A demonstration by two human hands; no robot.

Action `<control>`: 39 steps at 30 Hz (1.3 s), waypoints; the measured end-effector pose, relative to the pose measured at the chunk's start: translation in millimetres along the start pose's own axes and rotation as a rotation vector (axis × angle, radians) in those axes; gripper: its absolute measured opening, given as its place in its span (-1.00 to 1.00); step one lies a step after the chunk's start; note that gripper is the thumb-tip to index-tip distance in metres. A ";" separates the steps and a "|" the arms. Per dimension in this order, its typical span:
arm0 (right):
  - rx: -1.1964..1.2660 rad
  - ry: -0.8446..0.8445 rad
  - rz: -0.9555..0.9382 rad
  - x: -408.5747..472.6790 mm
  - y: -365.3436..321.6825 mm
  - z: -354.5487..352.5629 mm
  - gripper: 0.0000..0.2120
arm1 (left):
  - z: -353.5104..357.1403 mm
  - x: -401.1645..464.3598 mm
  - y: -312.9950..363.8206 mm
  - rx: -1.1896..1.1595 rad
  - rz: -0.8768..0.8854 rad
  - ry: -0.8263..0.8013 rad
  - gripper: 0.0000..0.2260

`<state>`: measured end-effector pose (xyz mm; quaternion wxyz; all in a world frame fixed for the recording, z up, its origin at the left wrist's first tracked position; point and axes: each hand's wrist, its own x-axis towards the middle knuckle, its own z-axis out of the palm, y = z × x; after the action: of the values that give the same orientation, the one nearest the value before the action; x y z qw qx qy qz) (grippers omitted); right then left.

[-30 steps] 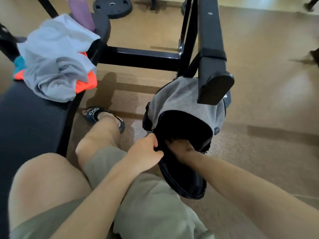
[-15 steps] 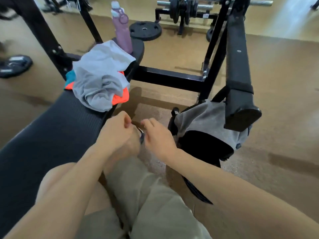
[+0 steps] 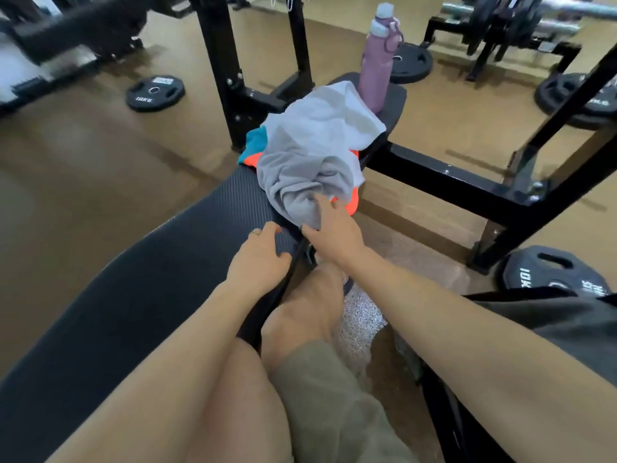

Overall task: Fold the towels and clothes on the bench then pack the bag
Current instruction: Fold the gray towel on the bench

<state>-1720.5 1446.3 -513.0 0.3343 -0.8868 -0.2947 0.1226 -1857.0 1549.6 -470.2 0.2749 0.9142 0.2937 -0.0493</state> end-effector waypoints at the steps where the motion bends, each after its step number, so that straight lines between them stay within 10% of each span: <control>1: -0.007 -0.002 0.015 6.1 0.4 2.6 -0.51 | 0.8 2.9 -1.3 -0.021 -0.004 0.009 -0.55; 9: 0.276 0.115 -0.193 -39.2 -49.7 3.6 -0.81 | -1.4 1.7 -14.0 -0.366 0.062 0.141 -0.20; 14: 0.536 0.070 -0.135 -98.7 -68.4 -10.0 -0.88 | -15.4 -38.5 -15.1 -0.244 0.136 0.183 -0.61; 24: 0.771 -0.179 0.195 -142.3 -74.5 -29.2 -0.47 | -65.0 -125.2 1.1 -0.933 -0.127 0.083 -0.87; 39: 0.501 -0.292 -0.241 -187.8 -132.5 -17.5 -0.89 | -74.9 -156.0 -42.8 -0.973 -0.428 0.081 -0.27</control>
<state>-1921.2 1403.6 -408.0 0.5084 -0.7086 -0.4033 0.2770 -2014.8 1538.8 -387.9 0.6394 0.6018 0.4730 0.0729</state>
